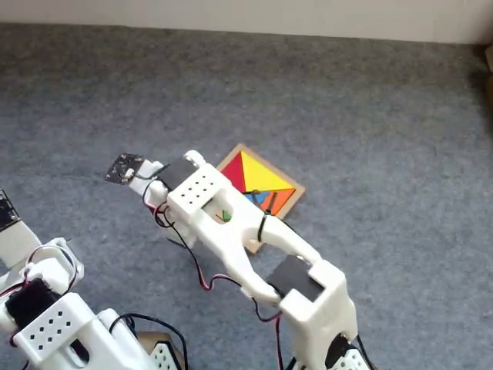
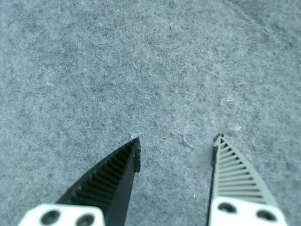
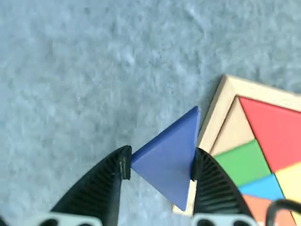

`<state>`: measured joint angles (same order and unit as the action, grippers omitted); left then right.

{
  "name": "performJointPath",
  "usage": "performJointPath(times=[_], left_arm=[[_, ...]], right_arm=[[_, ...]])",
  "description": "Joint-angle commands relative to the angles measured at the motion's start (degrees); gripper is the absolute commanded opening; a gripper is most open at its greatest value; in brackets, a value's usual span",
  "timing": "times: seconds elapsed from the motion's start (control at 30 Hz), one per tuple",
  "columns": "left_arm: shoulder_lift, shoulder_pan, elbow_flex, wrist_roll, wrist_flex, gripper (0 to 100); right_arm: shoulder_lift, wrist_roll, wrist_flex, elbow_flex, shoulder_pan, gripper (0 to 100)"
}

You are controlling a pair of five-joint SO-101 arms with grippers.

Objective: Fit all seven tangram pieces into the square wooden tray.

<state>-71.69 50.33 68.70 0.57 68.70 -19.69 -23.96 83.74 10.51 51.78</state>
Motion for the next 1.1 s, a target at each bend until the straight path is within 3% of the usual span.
performJointPath(times=[0.0,0.33,0.6,0.77,0.97,1.07], left_arm=[[-0.1,-1.0,-0.4,-0.6,-0.8,25],[-0.1,-1.0,-0.4,-0.6,-0.8,25],[-0.1,-1.0,-0.4,-0.6,-0.6,25],[-0.1,-1.0,-0.4,-0.6,-0.7,25],[-0.1,-1.0,-0.4,-0.6,-0.6,25],[-0.1,-1.0,-0.4,-0.6,-0.6,25]], right_arm=[[6.9,-5.1,4.0,-1.4,-2.0,10.2],[9.1,-26.9,4.4,-10.7,-14.5,10.2],[9.1,-40.5,-2.8,-16.0,-18.6,10.5],[9.4,-41.3,-4.3,-16.9,-17.7,10.8],[9.4,-41.3,-4.4,-16.9,-17.0,22.1],[9.4,-41.3,-4.4,-16.8,-17.0,22.6]])
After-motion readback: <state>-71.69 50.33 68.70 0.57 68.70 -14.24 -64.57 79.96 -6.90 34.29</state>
